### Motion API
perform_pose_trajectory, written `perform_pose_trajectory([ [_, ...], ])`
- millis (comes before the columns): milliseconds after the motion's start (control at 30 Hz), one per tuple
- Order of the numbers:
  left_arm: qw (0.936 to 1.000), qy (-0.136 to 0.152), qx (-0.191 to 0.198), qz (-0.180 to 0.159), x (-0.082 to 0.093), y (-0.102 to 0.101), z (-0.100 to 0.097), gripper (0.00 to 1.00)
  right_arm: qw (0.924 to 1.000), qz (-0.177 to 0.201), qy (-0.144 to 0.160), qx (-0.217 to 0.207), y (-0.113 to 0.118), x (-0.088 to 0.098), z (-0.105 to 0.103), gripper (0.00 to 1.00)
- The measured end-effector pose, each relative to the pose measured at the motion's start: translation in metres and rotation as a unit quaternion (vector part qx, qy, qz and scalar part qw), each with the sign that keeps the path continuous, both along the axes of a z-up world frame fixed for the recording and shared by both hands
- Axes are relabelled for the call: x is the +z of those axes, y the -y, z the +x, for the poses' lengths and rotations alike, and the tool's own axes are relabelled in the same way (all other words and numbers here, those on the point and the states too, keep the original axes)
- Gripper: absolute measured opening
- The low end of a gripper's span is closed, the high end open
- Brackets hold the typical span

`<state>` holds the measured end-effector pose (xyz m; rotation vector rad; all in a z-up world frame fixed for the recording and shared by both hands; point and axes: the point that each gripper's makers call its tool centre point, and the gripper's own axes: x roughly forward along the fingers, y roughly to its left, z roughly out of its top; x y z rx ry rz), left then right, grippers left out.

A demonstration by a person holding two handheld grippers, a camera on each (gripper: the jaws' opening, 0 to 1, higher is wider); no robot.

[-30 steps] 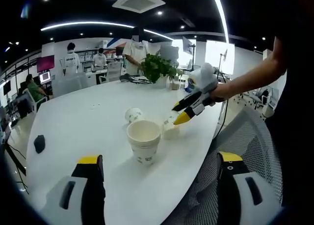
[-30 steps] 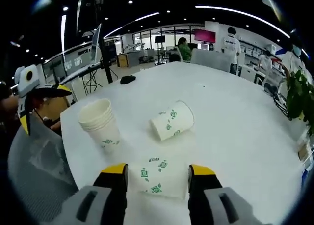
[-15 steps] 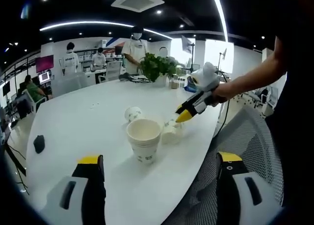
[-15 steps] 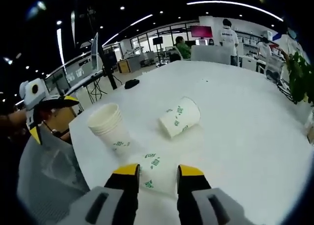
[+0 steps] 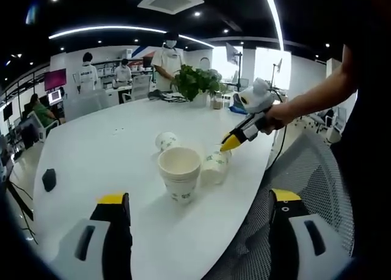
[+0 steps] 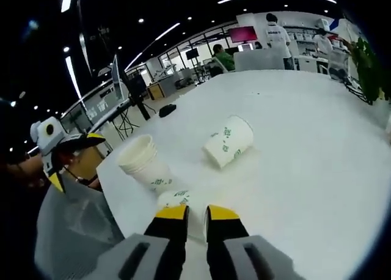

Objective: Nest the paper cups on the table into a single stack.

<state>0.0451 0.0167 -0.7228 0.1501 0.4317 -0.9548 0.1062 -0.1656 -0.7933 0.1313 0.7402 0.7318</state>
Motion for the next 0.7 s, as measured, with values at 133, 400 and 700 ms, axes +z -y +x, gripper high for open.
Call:
perform_pose_trajectory([
  [133, 1.0000, -0.001, -0.002, 0.001, -0.001, 0.000, 0.000, 0.93, 0.9998, 0.018, -0.009, -0.008, -0.001, 0.003, -0.002, 0.05],
  [400, 1.0000, 0.001, -0.004, 0.001, -0.001, 0.002, 0.001, 0.93, 0.9978, 0.057, -0.030, -0.016, -0.010, 0.014, -0.011, 0.01],
  [700, 1.0000, 0.002, -0.001, -0.001, 0.000, 0.000, 0.003, 0.93, 0.9967, 0.075, -0.031, 0.004, -0.028, 0.028, -0.016, 0.00],
])
